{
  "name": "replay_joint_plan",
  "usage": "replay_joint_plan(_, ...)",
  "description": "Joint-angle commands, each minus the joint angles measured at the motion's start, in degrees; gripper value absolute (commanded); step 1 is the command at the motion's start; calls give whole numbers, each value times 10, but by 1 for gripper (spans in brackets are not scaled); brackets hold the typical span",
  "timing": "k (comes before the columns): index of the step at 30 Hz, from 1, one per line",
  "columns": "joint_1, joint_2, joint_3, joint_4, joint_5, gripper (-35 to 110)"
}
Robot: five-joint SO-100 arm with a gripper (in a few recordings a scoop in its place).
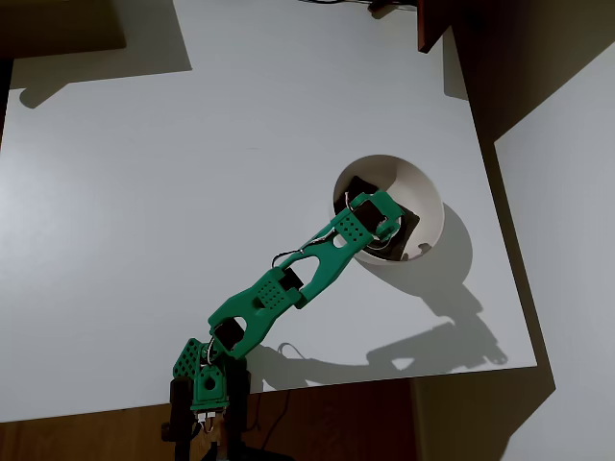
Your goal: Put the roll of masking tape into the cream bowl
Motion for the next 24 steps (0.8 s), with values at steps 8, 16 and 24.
replay_joint_plan(8,-11,144,-33,15,34,-8)
replay_joint_plan(16,-109,266,-33,118,25,-8)
replay_joint_plan(24,-293,406,-29,264,6,-8)
